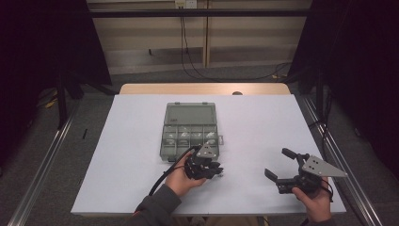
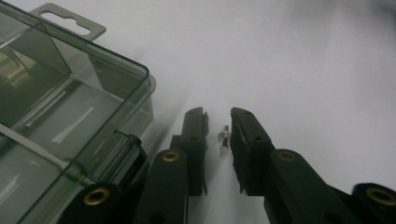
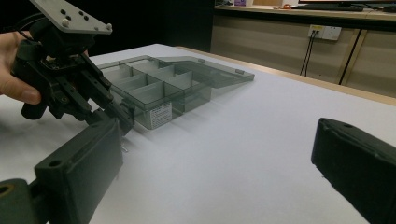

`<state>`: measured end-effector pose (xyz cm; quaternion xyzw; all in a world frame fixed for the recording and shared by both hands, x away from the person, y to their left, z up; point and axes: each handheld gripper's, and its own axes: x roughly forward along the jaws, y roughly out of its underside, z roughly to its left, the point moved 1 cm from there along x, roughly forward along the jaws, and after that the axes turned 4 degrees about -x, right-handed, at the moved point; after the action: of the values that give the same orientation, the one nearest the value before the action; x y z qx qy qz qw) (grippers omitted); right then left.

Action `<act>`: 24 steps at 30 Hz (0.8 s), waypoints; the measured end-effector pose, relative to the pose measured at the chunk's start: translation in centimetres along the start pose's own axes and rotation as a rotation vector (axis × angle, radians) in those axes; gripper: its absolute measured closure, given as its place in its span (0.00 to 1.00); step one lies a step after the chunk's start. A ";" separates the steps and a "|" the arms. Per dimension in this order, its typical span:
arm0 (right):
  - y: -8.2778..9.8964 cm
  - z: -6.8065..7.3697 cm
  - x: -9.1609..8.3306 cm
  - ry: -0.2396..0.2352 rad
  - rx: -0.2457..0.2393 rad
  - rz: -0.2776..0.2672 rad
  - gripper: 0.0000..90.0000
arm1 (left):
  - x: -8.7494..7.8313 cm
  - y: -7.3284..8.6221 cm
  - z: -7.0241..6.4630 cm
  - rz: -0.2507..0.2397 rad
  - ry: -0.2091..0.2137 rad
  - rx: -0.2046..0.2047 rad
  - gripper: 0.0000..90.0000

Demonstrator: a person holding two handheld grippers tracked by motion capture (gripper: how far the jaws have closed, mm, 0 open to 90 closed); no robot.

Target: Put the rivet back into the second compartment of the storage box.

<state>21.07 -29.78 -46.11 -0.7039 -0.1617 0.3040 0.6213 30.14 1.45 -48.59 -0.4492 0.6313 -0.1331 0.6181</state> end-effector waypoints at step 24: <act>0.0 0.0 0.0 -0.001 -0.001 0.003 0.02 | -0.4 0.0 0.2 -0.007 0.019 -0.030 0.96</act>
<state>21.09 -29.78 -46.14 -0.7044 -0.1610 0.3053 0.6202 30.24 1.81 -48.31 -0.4596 0.6373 -0.1299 0.6047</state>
